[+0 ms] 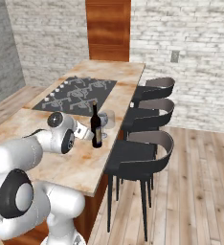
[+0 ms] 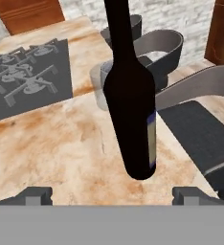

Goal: There is a wine glass and glass cup on the dining counter. Place the wine bottle next to the wine glass and the juice bottle next to the glass cup.

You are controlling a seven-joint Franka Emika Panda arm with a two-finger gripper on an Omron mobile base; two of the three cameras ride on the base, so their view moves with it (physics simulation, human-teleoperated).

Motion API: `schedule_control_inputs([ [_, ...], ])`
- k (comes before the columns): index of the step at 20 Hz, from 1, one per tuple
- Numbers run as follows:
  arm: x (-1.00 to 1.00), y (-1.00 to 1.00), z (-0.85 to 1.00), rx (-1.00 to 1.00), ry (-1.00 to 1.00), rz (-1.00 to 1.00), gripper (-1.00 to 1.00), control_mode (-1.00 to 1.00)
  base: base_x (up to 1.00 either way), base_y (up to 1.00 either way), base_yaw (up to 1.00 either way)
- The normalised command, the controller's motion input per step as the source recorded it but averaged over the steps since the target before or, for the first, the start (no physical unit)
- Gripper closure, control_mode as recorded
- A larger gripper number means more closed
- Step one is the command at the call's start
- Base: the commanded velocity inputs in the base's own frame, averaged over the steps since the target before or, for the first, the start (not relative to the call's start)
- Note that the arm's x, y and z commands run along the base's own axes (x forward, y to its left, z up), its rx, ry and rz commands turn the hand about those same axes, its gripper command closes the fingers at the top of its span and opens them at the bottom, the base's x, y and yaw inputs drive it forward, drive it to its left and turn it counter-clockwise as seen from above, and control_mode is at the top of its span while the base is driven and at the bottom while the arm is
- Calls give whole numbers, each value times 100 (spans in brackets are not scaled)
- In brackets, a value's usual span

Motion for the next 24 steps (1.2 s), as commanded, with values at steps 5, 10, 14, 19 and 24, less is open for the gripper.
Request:
schedule_control_inputs([
  [5, -42, 7, 41, 6, 12, 0, -100, -100, 0, 0, 0],
  [10, -49, 12, 24, 0, 6, 0, -100, -100, 0, 0, 0],
  [14, -47, 12, 17, 0, 3, 0, -100, -100, 0, 0, 0],
  [19, -44, 9, 16, 0, 4, 2, -100, -100, 0, 0, 0],
  [24, -48, 7, 5, 0, 1, 1, -100, -100, 0, 0, 0],
])
